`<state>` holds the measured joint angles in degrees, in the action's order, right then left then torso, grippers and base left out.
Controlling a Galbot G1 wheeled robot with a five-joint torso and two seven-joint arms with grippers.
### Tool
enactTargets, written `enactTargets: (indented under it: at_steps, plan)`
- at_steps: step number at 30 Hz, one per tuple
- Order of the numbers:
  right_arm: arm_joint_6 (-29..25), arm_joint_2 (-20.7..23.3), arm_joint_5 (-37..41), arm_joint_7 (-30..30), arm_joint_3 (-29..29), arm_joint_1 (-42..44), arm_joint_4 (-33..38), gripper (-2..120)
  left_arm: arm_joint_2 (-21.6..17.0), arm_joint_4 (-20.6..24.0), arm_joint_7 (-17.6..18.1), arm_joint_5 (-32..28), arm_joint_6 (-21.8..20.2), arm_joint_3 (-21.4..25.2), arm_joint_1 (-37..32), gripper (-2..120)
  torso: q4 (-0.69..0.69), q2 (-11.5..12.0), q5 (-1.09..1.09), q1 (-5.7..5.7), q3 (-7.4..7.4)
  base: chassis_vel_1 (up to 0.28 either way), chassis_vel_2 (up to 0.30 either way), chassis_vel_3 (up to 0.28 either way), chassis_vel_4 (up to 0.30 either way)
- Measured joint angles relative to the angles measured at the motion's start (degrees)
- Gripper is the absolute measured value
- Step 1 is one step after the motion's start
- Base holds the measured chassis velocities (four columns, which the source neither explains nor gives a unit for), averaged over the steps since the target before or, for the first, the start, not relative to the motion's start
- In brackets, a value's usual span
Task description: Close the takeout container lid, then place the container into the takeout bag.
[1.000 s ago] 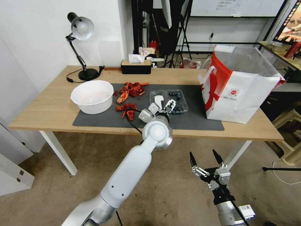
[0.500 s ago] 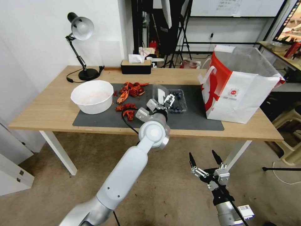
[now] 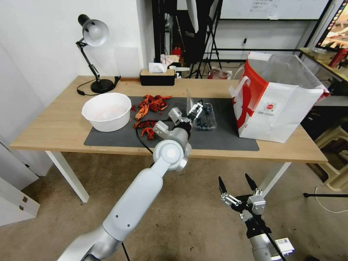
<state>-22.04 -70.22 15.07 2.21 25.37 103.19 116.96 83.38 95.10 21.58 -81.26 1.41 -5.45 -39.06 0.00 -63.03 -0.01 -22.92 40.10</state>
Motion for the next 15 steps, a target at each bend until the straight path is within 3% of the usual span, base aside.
enactTargets:
  at_steps: [7,15]
  plan:
    - [-0.52,0.02,-0.45,0.03,0.29,0.65,0.29,100,-0.7,-2.13,-4.1,0.2,-1.89,-1.0,2.6,100,0.0,0.0,0.02,0.0,0.0,0.0,0.0,0.0,0.0]
    - [-0.83,-0.13,-0.99,0.02,0.3,0.82,0.29,100,0.01,-4.19,-4.58,-0.15,-5.93,-3.49,5.31,100,0.0,0.0,0.01,0.0,0.0,0.0,0.0,0.0,0.0]
